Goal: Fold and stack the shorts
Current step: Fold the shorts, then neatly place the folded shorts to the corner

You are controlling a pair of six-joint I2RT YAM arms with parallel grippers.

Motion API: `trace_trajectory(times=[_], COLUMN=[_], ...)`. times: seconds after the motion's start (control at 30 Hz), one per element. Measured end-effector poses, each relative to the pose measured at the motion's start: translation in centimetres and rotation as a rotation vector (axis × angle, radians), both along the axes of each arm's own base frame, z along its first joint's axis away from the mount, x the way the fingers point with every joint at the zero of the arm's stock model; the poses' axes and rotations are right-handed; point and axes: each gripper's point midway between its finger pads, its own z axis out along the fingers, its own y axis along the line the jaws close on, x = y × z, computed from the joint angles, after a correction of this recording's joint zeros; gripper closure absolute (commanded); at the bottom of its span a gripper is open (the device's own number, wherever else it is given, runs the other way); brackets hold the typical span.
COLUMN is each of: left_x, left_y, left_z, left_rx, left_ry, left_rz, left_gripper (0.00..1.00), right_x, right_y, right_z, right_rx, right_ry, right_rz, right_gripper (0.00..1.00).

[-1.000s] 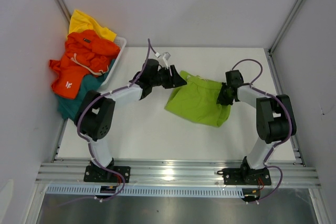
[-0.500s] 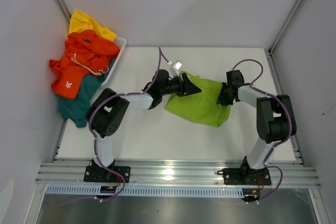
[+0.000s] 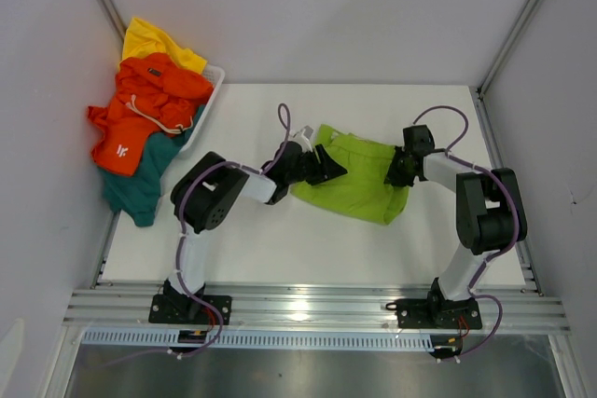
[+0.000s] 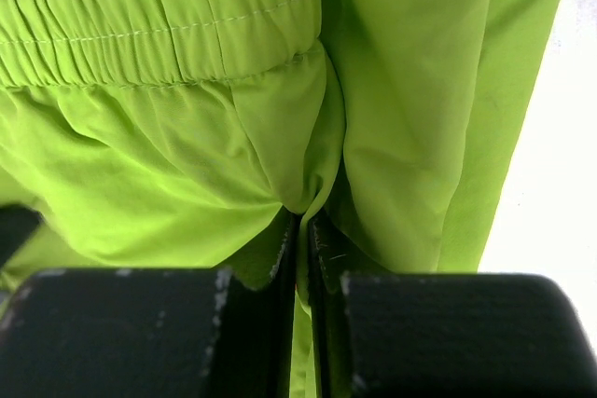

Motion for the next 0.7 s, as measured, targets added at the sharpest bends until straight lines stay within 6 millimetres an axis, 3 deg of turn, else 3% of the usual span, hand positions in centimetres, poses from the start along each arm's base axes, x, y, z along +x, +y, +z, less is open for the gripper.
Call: trace_trajectory(times=[0.17, 0.27, 0.43, 0.57, 0.7], left_x=[1.7, 2.0, 2.0, 2.6, 4.1], left_y=[1.7, 1.9, 2.7, 4.7, 8.0], left_z=[0.1, 0.0, 0.0, 0.2, 1.7], left_rx=[-0.023, -0.041, -0.063, -0.040, 0.031], left_ry=[-0.021, -0.026, -0.028, -0.004, -0.011], left_rz=[0.081, 0.099, 0.113, 0.149, 0.223], left_gripper=[0.44, 0.44, 0.44, 0.44, 0.43], right_x=[0.1, 0.1, 0.1, 0.1, 0.1], right_y=[0.1, 0.1, 0.2, 0.3, 0.3], right_z=[0.0, 0.0, 0.0, 0.0, 0.0], right_rx=[0.007, 0.007, 0.008, 0.013, 0.013], right_ry=[-0.007, -0.008, -0.011, -0.013, -0.013], right_rz=[0.004, 0.004, 0.004, 0.007, 0.007], right_gripper=[0.95, 1.00, 1.00, 1.00, 1.00])
